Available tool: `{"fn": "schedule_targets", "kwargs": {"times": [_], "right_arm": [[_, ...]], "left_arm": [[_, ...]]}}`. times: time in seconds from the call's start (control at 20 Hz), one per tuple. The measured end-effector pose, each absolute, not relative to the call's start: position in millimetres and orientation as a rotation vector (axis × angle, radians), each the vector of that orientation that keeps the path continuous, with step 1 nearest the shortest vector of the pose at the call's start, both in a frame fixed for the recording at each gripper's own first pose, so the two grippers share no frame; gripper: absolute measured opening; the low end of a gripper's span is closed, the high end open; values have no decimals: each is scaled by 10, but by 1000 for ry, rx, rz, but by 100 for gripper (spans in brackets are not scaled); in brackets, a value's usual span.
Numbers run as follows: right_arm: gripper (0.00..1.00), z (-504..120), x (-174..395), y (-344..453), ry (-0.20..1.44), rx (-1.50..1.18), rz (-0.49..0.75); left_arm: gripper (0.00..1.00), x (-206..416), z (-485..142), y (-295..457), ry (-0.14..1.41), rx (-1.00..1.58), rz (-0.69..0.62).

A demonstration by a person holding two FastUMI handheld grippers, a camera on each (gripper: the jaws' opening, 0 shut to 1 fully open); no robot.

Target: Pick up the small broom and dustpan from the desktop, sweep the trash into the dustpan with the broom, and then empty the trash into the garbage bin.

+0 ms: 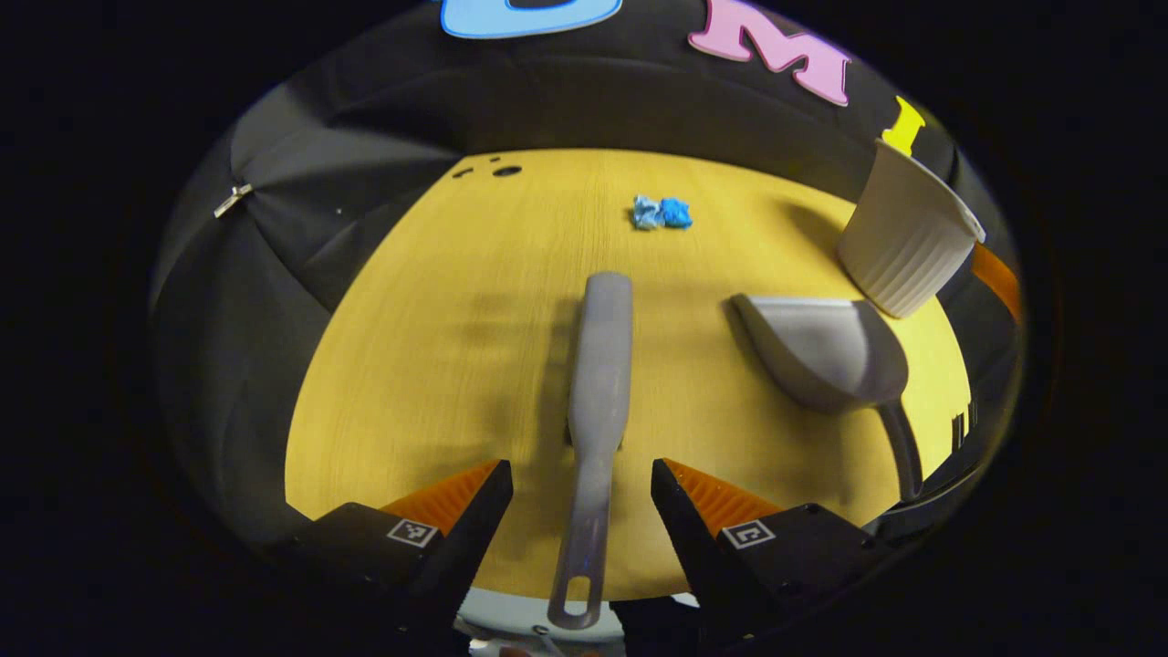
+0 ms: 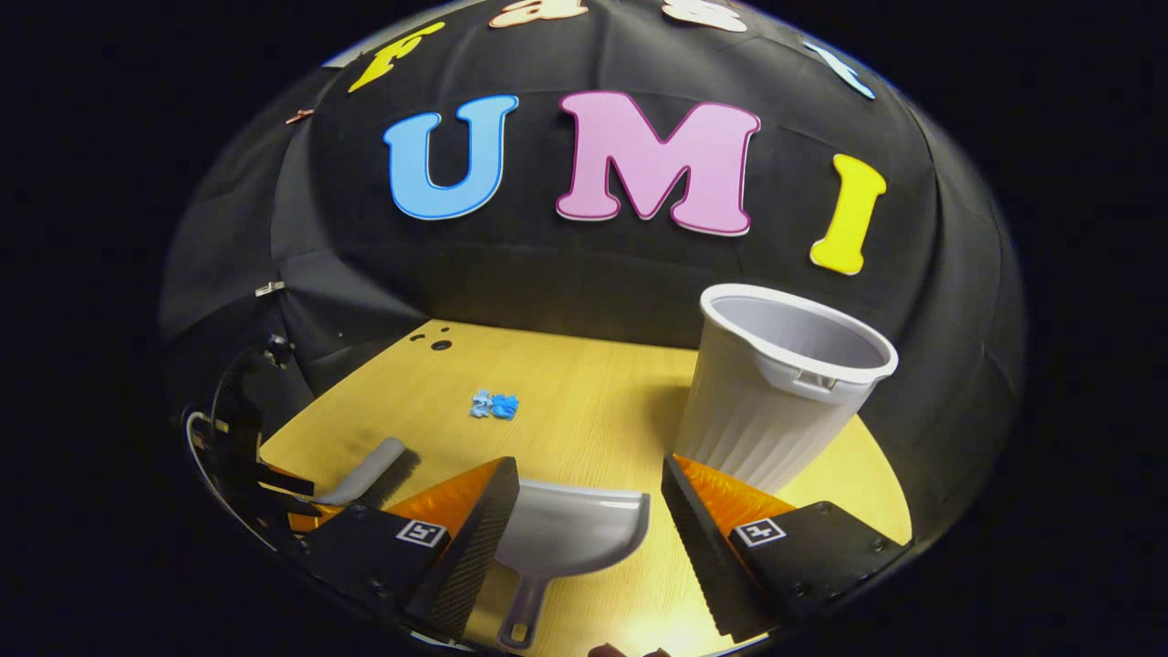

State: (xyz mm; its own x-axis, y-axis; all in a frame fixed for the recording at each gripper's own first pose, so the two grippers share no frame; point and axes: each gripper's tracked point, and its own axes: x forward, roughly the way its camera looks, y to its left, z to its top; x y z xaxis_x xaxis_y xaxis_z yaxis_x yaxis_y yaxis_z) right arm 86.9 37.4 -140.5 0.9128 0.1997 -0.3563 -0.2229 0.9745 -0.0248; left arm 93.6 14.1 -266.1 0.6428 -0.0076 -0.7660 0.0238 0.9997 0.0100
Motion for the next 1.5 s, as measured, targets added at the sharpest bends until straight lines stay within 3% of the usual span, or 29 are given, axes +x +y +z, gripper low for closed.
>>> {"fn": "schedule_targets", "kwargs": {"times": [0.4, 0.5, 0.6, 0.75, 0.9, 0.95, 1.0, 1.05, 1.2, 1.5], "right_arm": [[98, -1706, 944, 354, 463, -18, 249], [98, -1768, 932, 334, 487, -15, 240], [98, -1856, 886, 360, 534, 5, 251], [99, -2035, 785, 374, 645, 63, 249], [99, -2208, 703, 361, 774, 101, 216], [99, -2301, 645, 327, 840, 89, 195], [99, -2354, 596, 342, 874, 83, 198], [99, -2409, 544, 364, 905, 82, 205], [99, -2627, 332, 501, 1034, 132, 215], [99, -3111, 283, 664, 1151, 68, 155]], "left_arm": [[95, 1152, -2944, 127, 1099, 57, -34], [87, 1157, -2956, 118, 1145, 54, -55], [84, 1189, -2963, 134, 1179, 59, -59], [65, 1181, -2976, 132, 1254, 64, -59], [35, 1201, -2965, 111, 1263, 80, -70], [36, 1220, -2960, 102, 1255, 82, -68], [28, 1222, -2965, 100, 1244, 79, -65], [33, 1226, -2968, 102, 1234, 69, -54], [27, 1209, -2960, 100, 1208, 60, -55], [27, 1210, -2962, 106, 1198, 65, -51]]}}
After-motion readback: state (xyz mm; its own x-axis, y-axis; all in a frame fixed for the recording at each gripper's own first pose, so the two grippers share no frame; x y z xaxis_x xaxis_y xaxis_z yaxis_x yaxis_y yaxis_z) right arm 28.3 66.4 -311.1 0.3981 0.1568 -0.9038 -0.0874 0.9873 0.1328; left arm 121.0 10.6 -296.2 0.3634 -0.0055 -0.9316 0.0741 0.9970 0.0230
